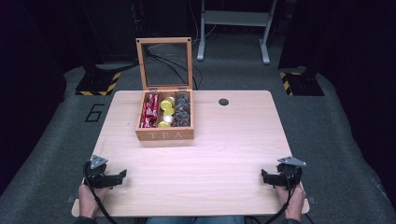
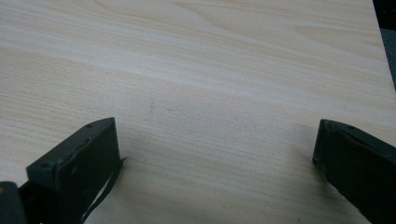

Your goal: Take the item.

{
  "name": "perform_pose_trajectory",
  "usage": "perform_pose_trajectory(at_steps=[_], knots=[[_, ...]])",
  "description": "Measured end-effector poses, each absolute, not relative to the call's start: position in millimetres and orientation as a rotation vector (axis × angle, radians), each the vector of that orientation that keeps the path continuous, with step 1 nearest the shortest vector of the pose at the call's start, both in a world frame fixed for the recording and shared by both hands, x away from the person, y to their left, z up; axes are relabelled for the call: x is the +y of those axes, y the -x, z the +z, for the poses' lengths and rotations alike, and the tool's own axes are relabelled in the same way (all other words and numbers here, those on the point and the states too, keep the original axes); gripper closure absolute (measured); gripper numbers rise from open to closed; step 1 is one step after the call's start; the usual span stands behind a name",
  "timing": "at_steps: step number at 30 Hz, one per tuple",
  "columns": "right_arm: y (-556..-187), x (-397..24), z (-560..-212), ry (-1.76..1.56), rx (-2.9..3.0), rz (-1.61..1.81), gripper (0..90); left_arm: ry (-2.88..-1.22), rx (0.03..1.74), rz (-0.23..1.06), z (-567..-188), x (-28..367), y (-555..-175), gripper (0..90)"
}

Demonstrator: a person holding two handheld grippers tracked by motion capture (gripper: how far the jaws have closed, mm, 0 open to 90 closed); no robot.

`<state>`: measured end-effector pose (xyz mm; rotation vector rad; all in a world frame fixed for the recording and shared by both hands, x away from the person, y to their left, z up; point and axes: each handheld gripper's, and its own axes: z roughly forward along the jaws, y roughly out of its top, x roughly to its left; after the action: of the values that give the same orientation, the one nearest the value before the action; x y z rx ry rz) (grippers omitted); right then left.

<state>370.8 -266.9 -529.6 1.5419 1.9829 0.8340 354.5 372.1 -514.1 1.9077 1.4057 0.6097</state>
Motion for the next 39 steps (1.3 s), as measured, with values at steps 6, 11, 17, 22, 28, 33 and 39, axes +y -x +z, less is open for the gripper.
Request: perform_pose_trajectory(at_steps=[6, 11, 17, 22, 28, 33, 39], knots=[[-371, -267, -530, -1.550, 1.987, 0.836, 0.1, -1.913, 1.375, 0.595, -497, 364, -364, 3.6], [-371, -268, -530, -1.550, 1.985, 0.843, 0.1, -1.920, 1.344, 0.584, -488, 354, -372, 4.1], [-371, -267, -530, -1.557, 1.978, 0.850, 0.1, -1.927, 1.317, 0.588, -481, 347, -381, 5.1], [-371, -267, -530, -1.559, 1.978, 0.849, 0.1, -1.919, 1.302, 0.573, -479, 344, -388, 6.1], [-371, -268, -530, -1.551, 1.983, 0.846, 0.2, -1.918, 1.294, 0.556, -473, 340, -398, 6.8], [-370, -267, -530, -1.565, 1.979, 0.845, 0.1, -1.918, 1.285, 0.554, -469, 336, -406, 7.0], [-370, -267, -530, -1.563, 1.979, 0.846, 0.1, -1.921, 1.276, 0.551, -465, 330, -414, 7.4]])
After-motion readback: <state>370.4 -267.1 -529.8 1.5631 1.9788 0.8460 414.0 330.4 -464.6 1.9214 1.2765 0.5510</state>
